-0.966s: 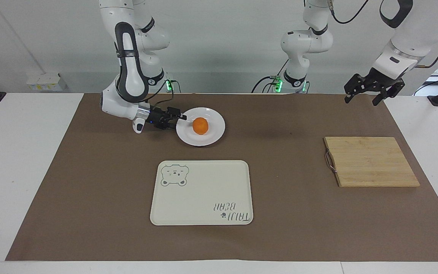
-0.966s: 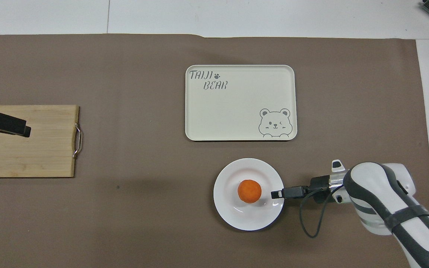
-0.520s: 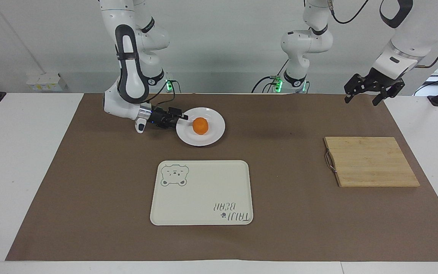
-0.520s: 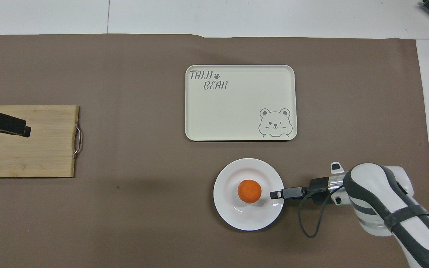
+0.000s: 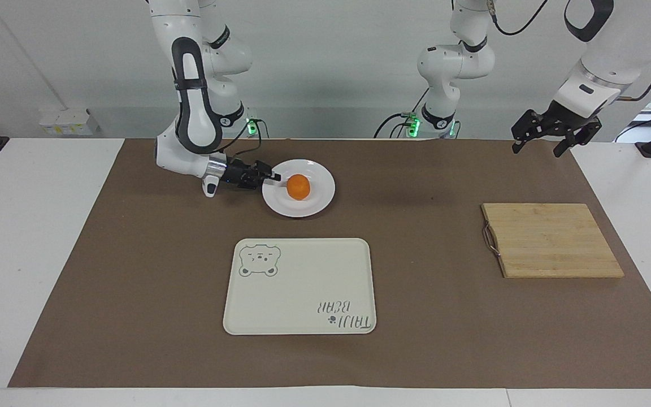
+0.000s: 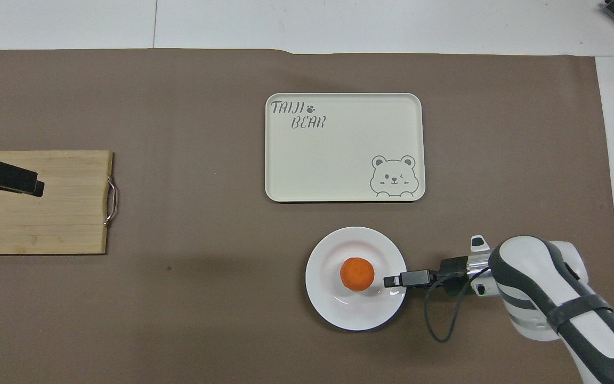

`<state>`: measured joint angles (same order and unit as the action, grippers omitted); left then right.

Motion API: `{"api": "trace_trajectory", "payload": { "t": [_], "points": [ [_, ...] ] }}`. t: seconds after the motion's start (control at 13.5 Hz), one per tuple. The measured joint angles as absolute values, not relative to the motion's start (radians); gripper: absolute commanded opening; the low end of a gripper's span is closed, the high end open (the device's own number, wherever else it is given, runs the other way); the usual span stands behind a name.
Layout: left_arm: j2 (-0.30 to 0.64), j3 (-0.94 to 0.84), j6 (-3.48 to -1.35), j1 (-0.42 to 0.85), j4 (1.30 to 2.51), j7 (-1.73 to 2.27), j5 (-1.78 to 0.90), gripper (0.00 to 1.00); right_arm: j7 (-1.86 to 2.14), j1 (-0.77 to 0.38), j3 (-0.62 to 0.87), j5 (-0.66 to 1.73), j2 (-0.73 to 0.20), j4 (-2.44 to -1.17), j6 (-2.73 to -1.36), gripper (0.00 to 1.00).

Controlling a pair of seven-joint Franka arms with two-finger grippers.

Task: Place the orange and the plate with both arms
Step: 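Slide the white plate with the right gripper onto the bear tray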

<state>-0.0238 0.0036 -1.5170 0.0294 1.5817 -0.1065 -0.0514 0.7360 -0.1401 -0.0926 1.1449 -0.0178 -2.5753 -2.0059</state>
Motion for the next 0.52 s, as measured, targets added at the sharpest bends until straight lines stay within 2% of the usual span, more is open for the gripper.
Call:
{"api": "trace_trajectory", "payload": {
  "t": [0.52],
  "points": [
    [-0.024, 0.004, -1.517, 0.029, 1.582, -0.107, -0.051, 1.0, 0.744, -0.14, -0.093, 1.146, -0.018, -2.576, -2.009, 0.0]
  ]
}}
